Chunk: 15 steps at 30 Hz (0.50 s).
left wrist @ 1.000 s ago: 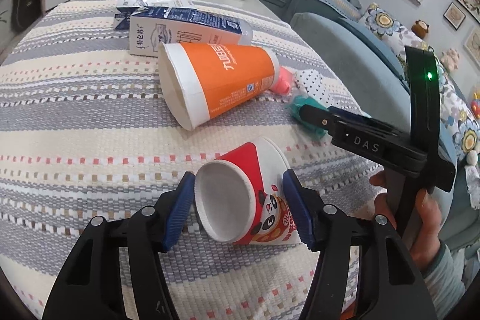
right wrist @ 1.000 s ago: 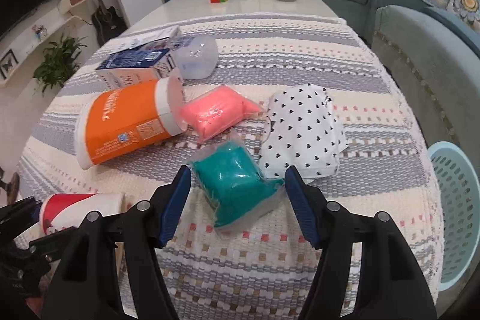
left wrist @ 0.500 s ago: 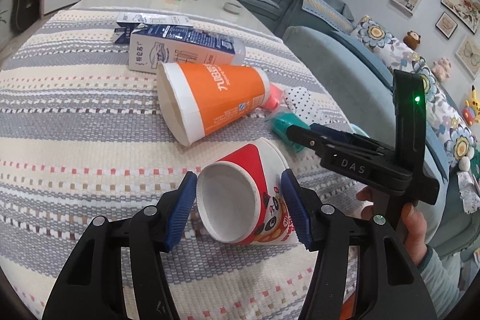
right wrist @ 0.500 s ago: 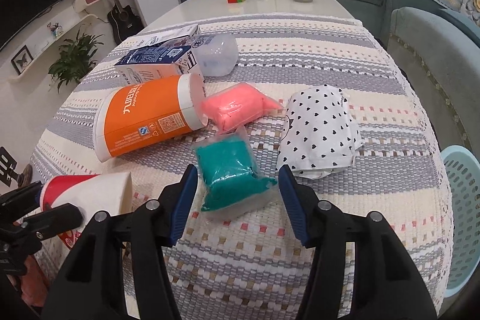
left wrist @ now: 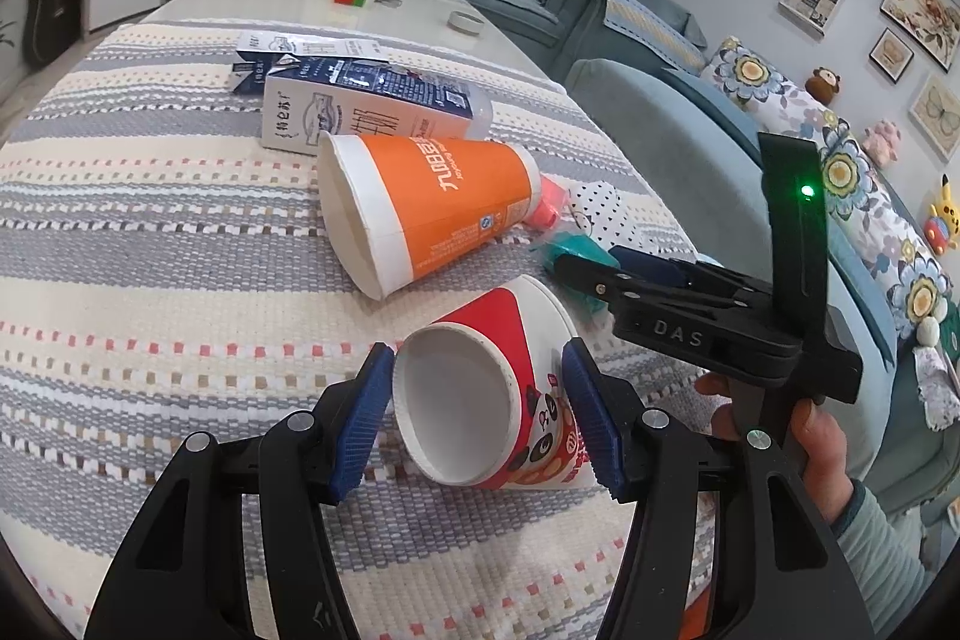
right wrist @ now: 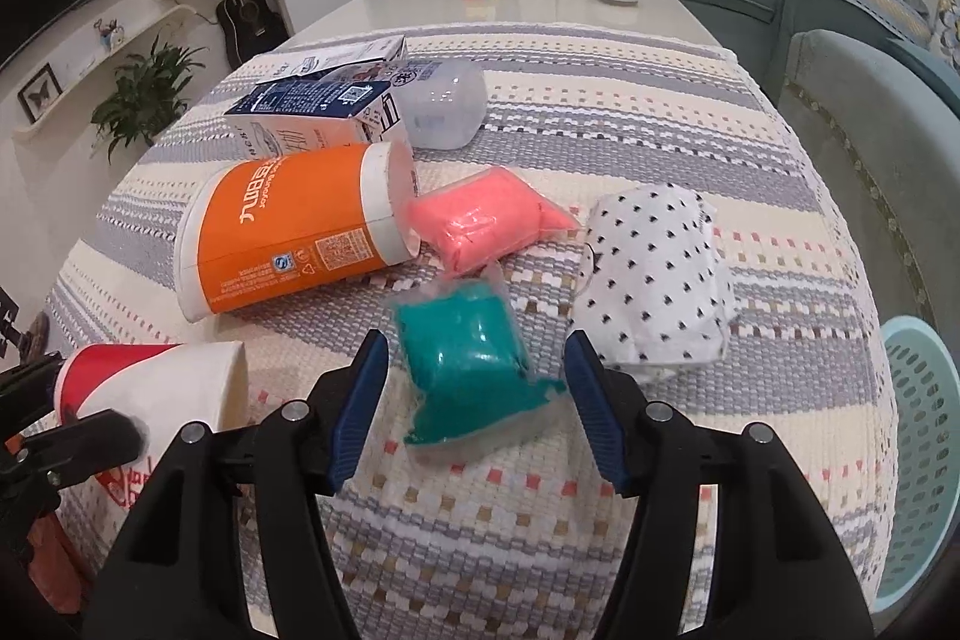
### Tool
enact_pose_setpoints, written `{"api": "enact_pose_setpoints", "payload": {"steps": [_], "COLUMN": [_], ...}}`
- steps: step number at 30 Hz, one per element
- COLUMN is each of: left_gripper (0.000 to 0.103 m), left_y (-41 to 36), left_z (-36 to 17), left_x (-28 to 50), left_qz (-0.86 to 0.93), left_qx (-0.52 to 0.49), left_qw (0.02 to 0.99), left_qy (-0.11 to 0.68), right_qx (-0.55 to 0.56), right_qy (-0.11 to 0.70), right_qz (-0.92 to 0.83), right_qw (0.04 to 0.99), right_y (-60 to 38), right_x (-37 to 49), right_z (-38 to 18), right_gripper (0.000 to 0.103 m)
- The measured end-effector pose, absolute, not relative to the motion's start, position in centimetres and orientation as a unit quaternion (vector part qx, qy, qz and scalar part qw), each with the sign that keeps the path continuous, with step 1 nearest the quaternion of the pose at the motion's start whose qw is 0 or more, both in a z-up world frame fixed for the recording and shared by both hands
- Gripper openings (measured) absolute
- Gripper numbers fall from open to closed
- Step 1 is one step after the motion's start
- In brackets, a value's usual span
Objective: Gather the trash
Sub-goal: 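Grasp the red-white paper cup with the left tool while the right tool grasps the teal packet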
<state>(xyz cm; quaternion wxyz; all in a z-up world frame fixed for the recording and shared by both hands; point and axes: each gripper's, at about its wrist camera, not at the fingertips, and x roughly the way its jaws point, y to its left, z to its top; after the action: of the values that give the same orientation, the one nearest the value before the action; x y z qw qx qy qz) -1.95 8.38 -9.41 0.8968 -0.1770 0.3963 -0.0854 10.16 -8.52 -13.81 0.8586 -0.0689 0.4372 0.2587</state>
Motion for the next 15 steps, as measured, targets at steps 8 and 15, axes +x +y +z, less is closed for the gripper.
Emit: {"api": "enact_pose_setpoints", "payload": {"steps": [8,15], "left_gripper": [0.056,0.056], "left_y": [8.6,7.7], "left_z": [-9.2,-6.2], "left_x": [-2.0,-2.2], "left_qz": [-0.087,-0.108], "left_qx": [-0.181,-0.176], "left_qw": [0.898,0.91], "left_qy": [0.391,0.359], "right_qx": [-0.11,-0.066], "right_qy": [0.423,0.382], "right_qz": [0.261,0.241], "right_qw": [0.861,0.89], "right_y": [-7.3,-11.0], "right_x": [9.0,7.6], "right_z": [-13.8,-10.1], "right_gripper": [0.037,0.036]}}
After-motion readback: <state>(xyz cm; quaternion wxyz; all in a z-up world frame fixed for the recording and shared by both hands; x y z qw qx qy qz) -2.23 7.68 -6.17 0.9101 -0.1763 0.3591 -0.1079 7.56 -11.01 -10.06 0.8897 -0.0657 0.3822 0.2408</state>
